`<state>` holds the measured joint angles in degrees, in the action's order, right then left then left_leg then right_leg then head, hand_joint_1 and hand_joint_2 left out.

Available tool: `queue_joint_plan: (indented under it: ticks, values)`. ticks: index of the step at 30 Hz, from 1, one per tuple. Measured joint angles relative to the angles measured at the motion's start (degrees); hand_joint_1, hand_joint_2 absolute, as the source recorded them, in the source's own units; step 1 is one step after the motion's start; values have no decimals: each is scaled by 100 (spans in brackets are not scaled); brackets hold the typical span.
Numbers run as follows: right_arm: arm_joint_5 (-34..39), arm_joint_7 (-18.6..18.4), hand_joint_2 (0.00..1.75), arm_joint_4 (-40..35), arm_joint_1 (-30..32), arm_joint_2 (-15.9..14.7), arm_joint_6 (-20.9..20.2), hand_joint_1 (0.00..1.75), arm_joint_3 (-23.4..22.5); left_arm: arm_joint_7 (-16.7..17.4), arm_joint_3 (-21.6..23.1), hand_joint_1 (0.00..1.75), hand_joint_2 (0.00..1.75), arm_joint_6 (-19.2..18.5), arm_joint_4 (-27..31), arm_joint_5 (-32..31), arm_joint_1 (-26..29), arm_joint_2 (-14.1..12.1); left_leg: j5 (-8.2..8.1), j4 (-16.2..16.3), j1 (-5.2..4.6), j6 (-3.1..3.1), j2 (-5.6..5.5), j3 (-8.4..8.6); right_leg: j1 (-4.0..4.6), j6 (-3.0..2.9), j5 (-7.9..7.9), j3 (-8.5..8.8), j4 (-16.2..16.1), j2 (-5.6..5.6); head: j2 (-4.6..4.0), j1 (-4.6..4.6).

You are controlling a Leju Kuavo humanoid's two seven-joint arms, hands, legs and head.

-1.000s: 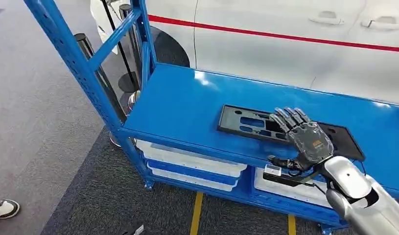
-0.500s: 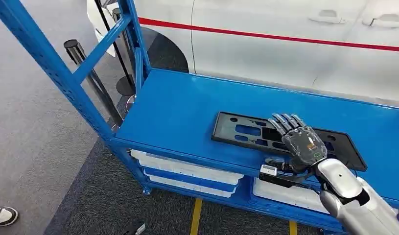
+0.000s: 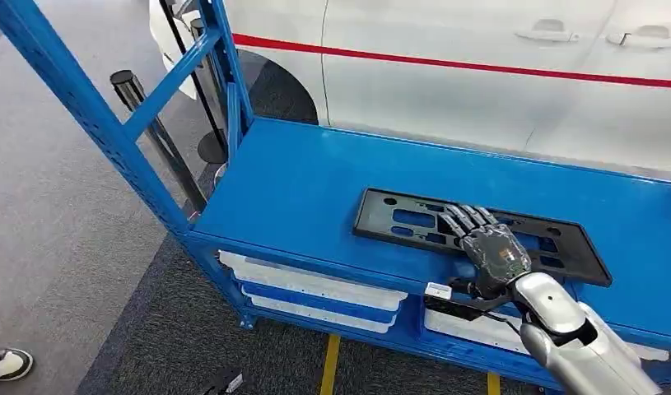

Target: Take the parts from the cabinet and place them on the table.

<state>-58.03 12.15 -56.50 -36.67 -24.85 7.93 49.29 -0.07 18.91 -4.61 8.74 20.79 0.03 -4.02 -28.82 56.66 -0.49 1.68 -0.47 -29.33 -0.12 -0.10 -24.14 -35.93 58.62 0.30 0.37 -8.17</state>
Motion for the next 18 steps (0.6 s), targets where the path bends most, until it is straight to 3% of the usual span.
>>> queue_joint_plan:
  ticks: [2, 6, 14, 18]
  values:
    - [-123, -96, 175, 168, 2, 101, 73, 0, 9, -7, 0, 0, 0, 0, 0, 33, 2, 0, 3, 0, 5, -4, 0, 9, -8, 0, 1, 11, 1, -2, 0, 0]
    - [-507, -509, 175, 404, 26, 279, 673, 0, 0, -31, 2, 0, 0, -7, -2, 39, 5, 0, 2, 1, 5, -5, 0, 27, -9, 1, 1, 22, -2, -2, 0, 0]
    - [-662, -644, 175, 669, 67, 518, 798, 0, -13, -42, 0, 0, 0, -13, -2, 81, 8, 0, 0, 2, -2, -6, 0, 26, -16, 1, 1, 23, -6, -3, 0, 0]
    - [-1129, -1160, 175, 852, 86, 695, 1136, 0, -116, -98, 2, 0, 0, -33, -2, 83, 10, 2, 0, 2, -3, -5, 1, 27, -17, 1, 1, 24, -6, -1, 0, 0]
